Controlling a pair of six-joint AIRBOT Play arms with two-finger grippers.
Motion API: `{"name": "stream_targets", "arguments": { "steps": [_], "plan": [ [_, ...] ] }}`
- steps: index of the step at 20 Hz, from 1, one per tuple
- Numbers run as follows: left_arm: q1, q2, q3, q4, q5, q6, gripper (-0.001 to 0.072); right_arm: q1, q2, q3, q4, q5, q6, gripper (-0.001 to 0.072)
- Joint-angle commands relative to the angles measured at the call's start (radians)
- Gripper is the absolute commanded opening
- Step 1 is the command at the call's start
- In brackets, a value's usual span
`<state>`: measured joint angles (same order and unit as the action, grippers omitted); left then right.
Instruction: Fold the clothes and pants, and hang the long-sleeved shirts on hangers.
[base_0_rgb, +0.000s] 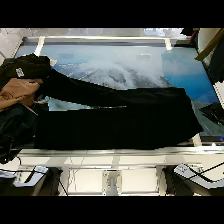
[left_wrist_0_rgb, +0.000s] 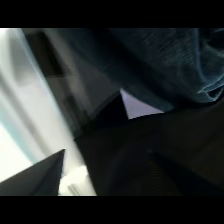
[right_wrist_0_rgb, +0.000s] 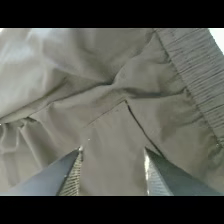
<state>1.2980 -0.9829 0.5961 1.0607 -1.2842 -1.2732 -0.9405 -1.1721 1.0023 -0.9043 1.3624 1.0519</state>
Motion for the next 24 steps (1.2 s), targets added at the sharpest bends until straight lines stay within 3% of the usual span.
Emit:
{"name": "stream_targets", "arguments": {
  "steps": [1, 3, 6, 11, 14, 20, 22, 24],
  "plan": [
    [-0.03, -0.109, -0.001, -0.088, -0.061, 0.204, 0.0626, 0.001, 0.001, 0.006, 0.01, 0.059, 0.013, 0.0449],
    [-0.066, -0.163, -0.002, -0.102, -0.089, 0.278, 0.0626, 0.001, 0.001, 0.006, 0.011, 0.088, 0.013, 0.0449],
    [-0.072, -0.229, -0.002, -0.067, -0.172, 0.318, 0.0625, 0.001, 0.001, 0.006, 0.011, 0.124, 0.013, 0.0448],
    [-0.072, -0.239, -0.002, -0.026, -0.171, 0.336, 0.0624, 0.001, 0.001, 0.006, 0.011, 0.175, 0.014, 0.0447],
    [-0.072, -0.238, -0.002, 0.074, -0.169, 0.308, 0.0617, 0.001, 0.001, 0.006, 0.011, 0.194, 0.021, 0.0446],
    [-0.072, -0.239, -0.044, 0.018, -0.045, 0.309, 0.0608, 0.001, 0.001, 0.006, 0.012, 0.192, 0.032, 0.0446],
    [-0.073, -0.239, -0.083, -0.065, 0.017, 0.332, 0.0538, 0.001, 0.001, 0.006, 0.016, 0.193, 0.033, 0.0446],
    [-0.074, -0.24, -0.095, -0.074, 0.029, 0.349, 0.0537, 0.001, 0.001, 0.006, 0.018, 0.192, 0.035, 0.0446]
  ]
}}
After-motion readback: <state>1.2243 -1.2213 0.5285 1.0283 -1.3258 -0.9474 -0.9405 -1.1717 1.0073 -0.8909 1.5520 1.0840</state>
